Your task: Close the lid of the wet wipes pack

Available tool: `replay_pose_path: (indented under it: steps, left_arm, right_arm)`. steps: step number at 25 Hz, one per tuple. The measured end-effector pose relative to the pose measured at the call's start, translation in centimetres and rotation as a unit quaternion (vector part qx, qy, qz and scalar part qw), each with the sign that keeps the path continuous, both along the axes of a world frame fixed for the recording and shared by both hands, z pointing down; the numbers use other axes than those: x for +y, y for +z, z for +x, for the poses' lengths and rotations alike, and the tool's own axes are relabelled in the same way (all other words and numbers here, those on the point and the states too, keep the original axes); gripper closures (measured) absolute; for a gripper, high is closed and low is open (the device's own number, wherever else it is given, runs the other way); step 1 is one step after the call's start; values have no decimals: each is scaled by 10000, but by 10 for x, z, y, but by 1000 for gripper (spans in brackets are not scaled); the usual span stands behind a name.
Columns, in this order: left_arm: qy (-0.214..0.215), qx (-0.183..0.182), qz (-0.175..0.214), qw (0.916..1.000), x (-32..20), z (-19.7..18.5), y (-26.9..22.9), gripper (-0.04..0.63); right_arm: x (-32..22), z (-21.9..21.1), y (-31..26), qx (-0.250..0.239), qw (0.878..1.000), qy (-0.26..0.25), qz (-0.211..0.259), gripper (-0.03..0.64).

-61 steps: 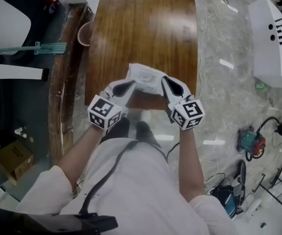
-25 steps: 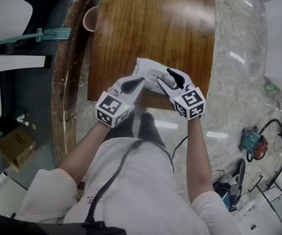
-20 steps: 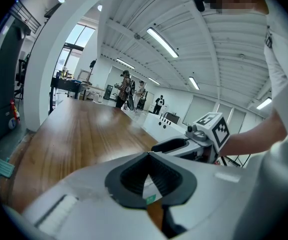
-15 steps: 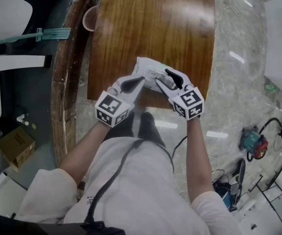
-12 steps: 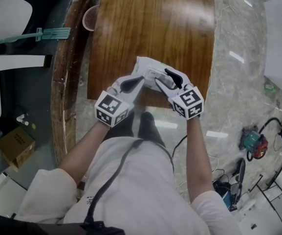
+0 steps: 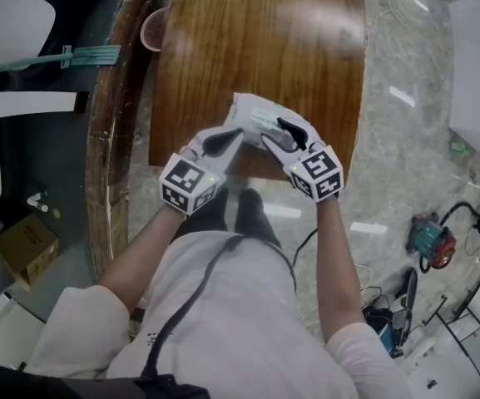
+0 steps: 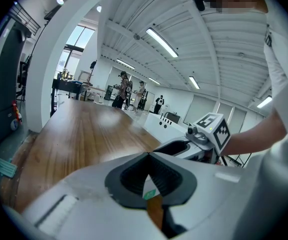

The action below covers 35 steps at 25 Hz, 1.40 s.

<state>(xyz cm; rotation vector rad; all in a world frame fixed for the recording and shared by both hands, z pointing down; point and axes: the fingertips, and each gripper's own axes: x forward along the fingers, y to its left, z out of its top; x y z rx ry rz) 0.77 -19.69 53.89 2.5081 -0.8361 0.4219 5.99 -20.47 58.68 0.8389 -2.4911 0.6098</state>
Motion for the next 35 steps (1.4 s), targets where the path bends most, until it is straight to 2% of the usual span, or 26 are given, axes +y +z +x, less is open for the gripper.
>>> replay_pose_path:
  steps: [35]
  left_arm:
    - [-199,57,18,9998,23,-36,-5,594]
  right_arm:
    - [25,-31,20,696,9963,-457,-208,411]
